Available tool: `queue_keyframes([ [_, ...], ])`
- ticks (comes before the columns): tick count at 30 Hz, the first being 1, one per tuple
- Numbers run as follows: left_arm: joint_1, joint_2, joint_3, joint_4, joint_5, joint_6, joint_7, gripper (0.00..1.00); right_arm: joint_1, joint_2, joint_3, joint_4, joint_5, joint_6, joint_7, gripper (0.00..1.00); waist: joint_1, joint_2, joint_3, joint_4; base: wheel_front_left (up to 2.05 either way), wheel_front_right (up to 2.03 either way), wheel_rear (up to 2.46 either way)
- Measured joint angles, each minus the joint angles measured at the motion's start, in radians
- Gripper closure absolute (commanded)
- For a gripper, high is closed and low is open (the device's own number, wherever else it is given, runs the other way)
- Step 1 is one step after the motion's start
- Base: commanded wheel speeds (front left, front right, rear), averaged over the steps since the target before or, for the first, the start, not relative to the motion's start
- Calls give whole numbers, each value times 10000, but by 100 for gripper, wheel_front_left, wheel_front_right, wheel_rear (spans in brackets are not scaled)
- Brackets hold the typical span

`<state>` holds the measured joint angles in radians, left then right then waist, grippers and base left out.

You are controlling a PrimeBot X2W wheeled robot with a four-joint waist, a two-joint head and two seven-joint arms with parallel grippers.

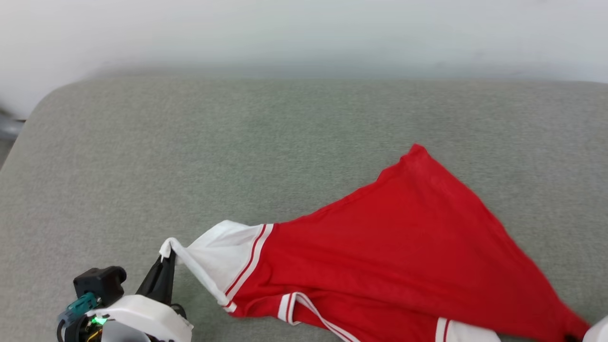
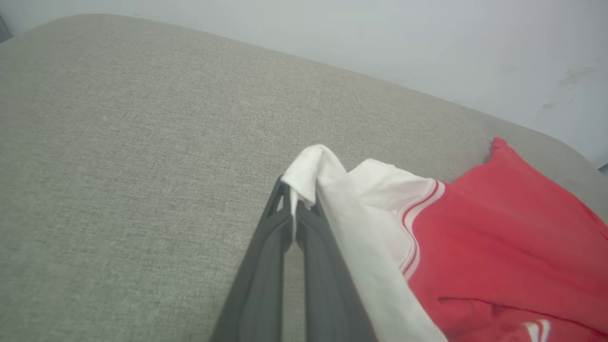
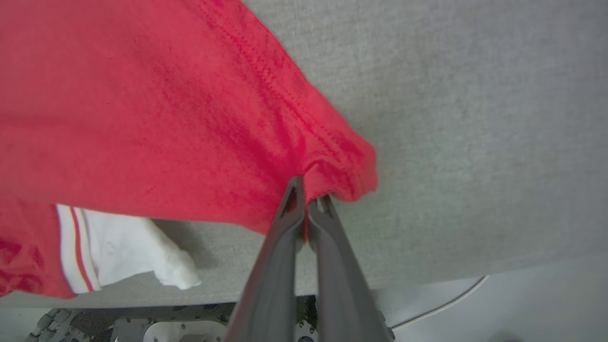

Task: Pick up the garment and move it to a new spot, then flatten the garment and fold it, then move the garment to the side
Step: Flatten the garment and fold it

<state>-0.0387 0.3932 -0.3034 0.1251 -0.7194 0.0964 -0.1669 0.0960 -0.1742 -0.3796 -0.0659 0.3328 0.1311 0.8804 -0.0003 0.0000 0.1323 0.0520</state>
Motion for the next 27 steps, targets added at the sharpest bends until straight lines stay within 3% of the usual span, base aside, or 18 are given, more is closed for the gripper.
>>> queue_keyframes([
  [4,204,94,27,-73,-61,88,138,100,985,855,-104,46,-75,2,-217,100,1,0,-209,-312,0,0,0],
  [5,247,105,33,-107,-63,100,144,100,1190,974,-107,113,0,2,-303,80,0,0,-259,-359,0,0,0],
  [6,291,125,31,-138,-65,115,155,100,1345,1081,-105,222,188,2,-479,22,0,0,-300,-401,0,0,0],
  [7,332,132,19,-161,-67,148,196,100,1452,1160,-115,282,272,0,-832,0,0,0,-333,-433,0,0,0],
  [14,448,180,-67,-382,-61,314,412,100,1317,1237,-119,648,564,0,-4401,0,1,0,-488,-551,0,0,0],
  [19,297,196,-159,-502,-12,355,506,100,346,1191,-15,844,242,-2,-6859,0,2,0,-405,-494,0,0,0],
  [22,33,173,-293,-539,40,282,593,100,-260,915,104,1298,27,-2,-7632,0,2,0,-300,-352,0,0,0],
  [27,-729,107,-502,-508,207,71,648,100,-1655,196,291,2215,136,-2,-7804,0,3,0,91,19,0,0,0],
])
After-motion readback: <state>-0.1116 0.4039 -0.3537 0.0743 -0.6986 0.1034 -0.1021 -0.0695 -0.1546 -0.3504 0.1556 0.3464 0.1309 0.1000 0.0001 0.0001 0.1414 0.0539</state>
